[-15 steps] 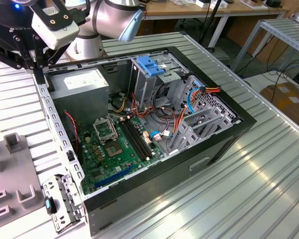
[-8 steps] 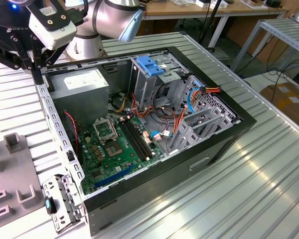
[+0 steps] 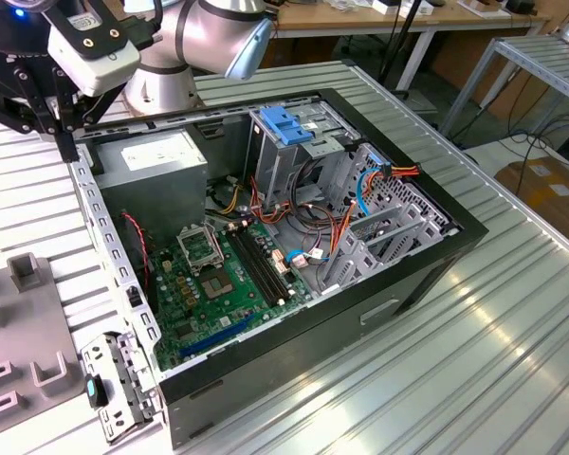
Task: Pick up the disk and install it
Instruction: 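Reach for the disk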
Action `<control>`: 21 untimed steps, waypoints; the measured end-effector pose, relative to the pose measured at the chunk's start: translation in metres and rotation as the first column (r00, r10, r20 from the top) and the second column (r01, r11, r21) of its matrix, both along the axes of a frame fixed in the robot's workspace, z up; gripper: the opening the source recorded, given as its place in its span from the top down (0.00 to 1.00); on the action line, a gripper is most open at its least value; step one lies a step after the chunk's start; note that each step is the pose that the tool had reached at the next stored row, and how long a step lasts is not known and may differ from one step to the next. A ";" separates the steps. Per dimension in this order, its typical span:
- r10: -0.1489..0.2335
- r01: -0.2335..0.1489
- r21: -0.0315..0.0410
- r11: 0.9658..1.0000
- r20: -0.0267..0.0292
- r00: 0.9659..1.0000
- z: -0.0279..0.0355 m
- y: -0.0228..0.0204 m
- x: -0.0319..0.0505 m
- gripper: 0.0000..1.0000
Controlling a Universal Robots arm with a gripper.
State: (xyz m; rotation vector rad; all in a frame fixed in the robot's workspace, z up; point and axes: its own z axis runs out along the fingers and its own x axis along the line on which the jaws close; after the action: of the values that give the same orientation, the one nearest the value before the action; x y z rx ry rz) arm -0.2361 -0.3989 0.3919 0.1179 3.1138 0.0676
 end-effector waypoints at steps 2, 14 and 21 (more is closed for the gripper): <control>0.000 0.000 0.000 1.000 0.000 1.000 0.0000 0.0000 -0.0006 0.89; 0.000 0.000 0.000 1.000 0.000 1.000 -0.0001 0.0000 -0.0071 0.89; 0.000 0.000 0.000 1.000 0.000 1.000 -0.0001 0.0017 -0.0156 0.89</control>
State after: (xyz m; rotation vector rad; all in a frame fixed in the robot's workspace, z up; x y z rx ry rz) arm -0.2517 -0.3972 0.3918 0.1181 3.1137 0.0676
